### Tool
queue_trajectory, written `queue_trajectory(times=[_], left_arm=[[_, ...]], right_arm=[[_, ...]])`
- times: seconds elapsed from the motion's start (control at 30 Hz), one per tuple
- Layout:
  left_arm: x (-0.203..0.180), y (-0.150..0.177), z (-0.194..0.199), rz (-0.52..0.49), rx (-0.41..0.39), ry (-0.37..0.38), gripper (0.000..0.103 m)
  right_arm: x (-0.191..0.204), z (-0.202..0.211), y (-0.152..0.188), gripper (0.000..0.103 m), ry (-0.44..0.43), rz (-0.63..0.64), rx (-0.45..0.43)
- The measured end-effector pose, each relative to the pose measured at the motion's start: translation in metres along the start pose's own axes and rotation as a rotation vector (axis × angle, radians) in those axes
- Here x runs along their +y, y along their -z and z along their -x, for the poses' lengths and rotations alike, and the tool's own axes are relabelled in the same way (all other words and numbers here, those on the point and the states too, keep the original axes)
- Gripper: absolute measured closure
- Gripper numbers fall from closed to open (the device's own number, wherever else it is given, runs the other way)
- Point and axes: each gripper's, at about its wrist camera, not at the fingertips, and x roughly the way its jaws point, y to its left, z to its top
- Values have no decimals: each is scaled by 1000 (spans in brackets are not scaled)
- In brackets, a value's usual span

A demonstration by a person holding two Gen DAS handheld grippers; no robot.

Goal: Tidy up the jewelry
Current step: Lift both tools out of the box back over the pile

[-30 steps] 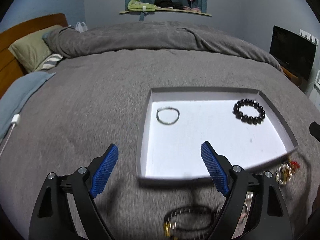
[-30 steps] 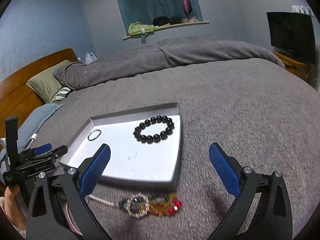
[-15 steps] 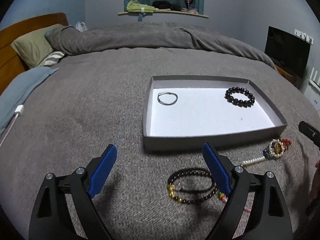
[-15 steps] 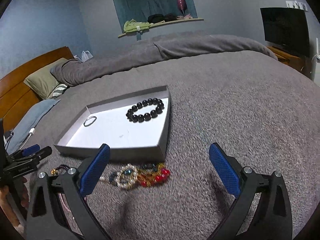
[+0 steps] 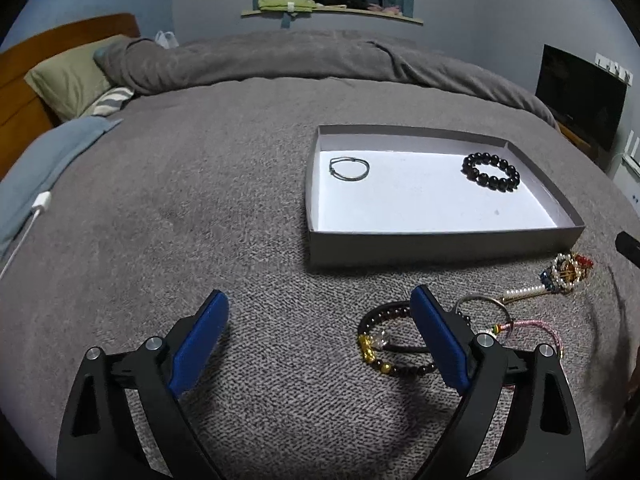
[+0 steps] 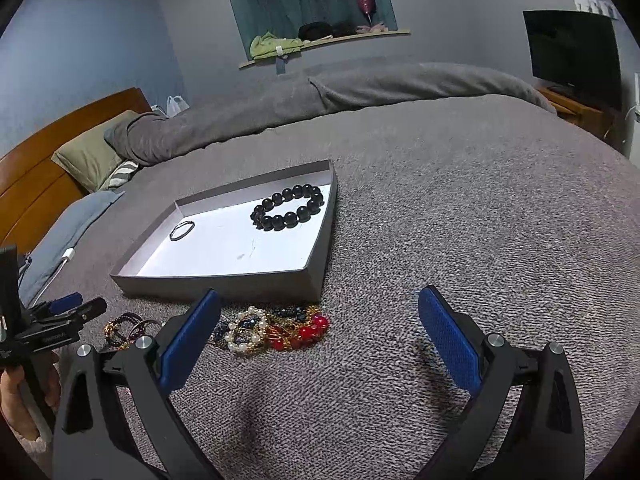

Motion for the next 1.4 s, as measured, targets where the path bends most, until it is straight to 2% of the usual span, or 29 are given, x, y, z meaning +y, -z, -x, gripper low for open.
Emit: queue_trajectory(times=[0.4, 0.63, 0.97, 1.07, 1.2, 1.4], left_arm=[[4, -5, 4, -5, -22, 33, 11], [14, -10, 1, 40, -19, 52, 11], [10, -7, 4, -16, 0, 50, 11], [14, -7, 9, -32, 4, 84, 11], [17, -7, 13, -38, 13, 128, 14], [1, -3, 7, -94, 49, 161, 33]], right_arm=[[5, -3, 9, 6, -3, 19, 31], [6, -4, 9, 6, 7, 27, 23], [31, -6, 17, 6, -14, 135, 41], [33, -5, 18, 6, -13, 153, 40], [34, -6, 19, 6, -18, 160, 51], [36, -9, 20, 6, -21, 166, 57]])
